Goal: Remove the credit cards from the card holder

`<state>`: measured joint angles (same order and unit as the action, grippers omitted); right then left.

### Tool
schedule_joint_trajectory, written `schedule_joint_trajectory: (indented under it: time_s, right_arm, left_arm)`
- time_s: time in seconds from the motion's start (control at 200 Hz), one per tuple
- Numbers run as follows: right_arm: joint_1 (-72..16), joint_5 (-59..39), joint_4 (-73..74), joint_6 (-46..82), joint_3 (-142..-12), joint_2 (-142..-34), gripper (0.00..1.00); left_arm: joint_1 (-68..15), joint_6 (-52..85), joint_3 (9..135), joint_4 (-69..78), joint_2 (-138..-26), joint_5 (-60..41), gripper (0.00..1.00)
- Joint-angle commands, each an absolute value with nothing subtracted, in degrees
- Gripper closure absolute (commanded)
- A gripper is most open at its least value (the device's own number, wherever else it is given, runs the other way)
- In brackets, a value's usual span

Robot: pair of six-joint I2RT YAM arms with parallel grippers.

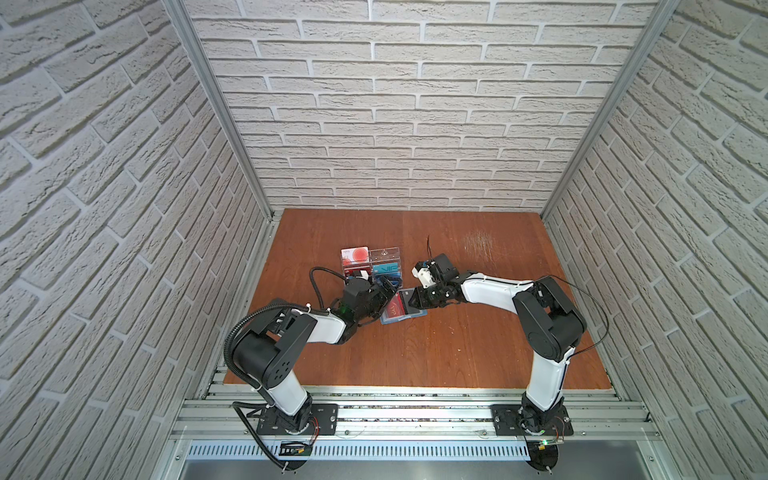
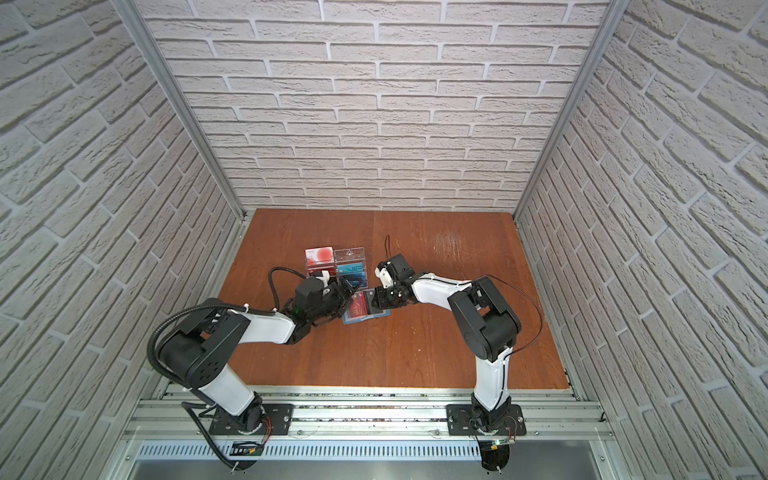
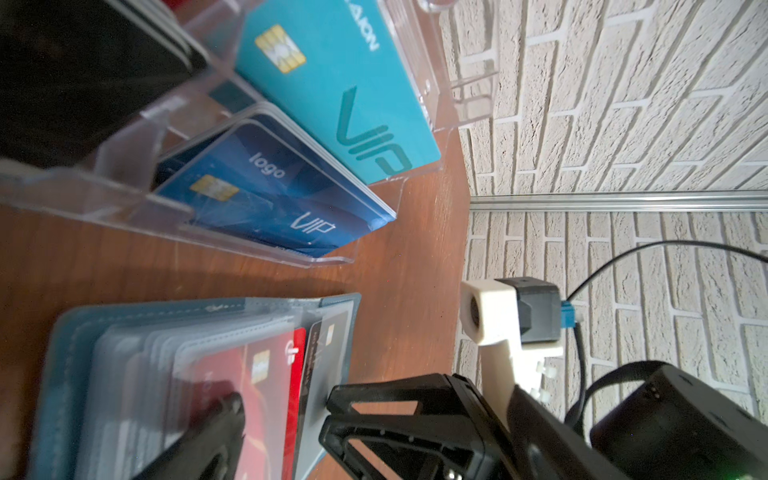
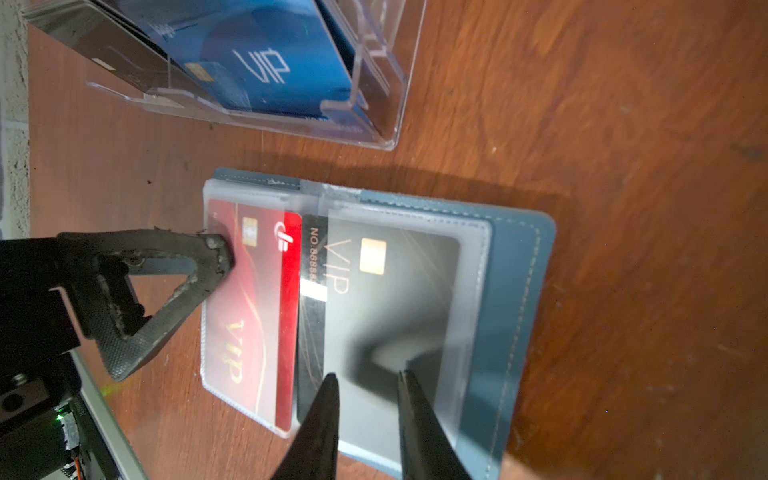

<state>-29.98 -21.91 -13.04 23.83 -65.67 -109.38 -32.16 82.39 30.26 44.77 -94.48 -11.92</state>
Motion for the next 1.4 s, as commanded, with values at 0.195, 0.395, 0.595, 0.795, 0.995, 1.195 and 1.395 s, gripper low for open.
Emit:
schedule_joint_trajectory:
  time_s: [0.195,0.395,0.595,0.795,0.995,1.195,1.395]
  right_arm:
    - [-30.2,-28.2,-8.0,25.7,-64.3,-109.2,0.73]
    - [-30.3,-28.9,-7.9,26.6,-64.7,-110.5,0.73]
    - [-28.9,-26.9,-10.6,26.8,-65.4,-111.4,0.73]
    - [-27.6,-24.1,-14.0,26.3,-66.0,-111.8,0.74]
    - [-28.0,-25.0,-12.4,26.3,-65.6,-111.3,0.73]
    - [-30.5,-20.1,-14.0,25.8,-66.8,-111.2,0.73]
    - [-32.5,-16.0,-14.1,26.2,-67.1,-111.0,0.74]
  left_arm:
    - [-31.5,82.4,27.1,41.2,-96.5,-11.5,0.02]
    - [-31.2,82.3,26.4,41.5,-96.7,-11.6,0.02]
    - [-30.9,81.8,26.1,41.5,-96.6,-11.9,0.02]
    - [-31.1,81.1,27.3,40.6,-96.5,-13.1,0.02]
    - [-32.1,79.5,29.8,35.8,-93.7,-13.0,0.02]
    - [-30.8,78.3,29.2,32.3,-89.5,-13.4,0.02]
    - [-28.4,76.0,27.9,27.0,-83.8,-13.2,0.02]
